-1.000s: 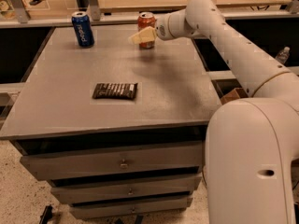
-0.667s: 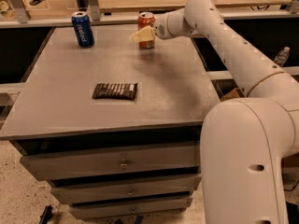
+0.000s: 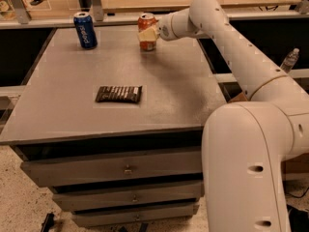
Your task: Pick coke can
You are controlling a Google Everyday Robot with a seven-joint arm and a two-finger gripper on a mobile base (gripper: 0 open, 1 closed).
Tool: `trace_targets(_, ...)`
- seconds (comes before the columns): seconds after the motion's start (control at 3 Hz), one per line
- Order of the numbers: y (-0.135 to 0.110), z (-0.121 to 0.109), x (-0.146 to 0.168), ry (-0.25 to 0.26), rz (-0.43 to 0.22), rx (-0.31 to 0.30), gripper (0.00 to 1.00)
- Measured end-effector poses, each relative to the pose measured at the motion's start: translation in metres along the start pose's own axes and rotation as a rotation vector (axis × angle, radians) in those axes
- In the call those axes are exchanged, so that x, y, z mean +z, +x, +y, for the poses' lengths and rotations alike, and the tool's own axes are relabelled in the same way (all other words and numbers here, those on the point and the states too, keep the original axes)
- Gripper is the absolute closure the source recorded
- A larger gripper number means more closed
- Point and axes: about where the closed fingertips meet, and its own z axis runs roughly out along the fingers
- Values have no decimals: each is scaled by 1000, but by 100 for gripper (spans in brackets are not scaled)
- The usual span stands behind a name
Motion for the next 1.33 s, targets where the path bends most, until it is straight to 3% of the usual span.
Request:
trace_targets(0.33, 0, 0, 1, -13, 3, -6, 87)
trace_targets(0.67, -8, 1, -6, -35, -9, -1, 100)
trace_targets(1.33, -38, 3, -31, -88, -27, -9, 100)
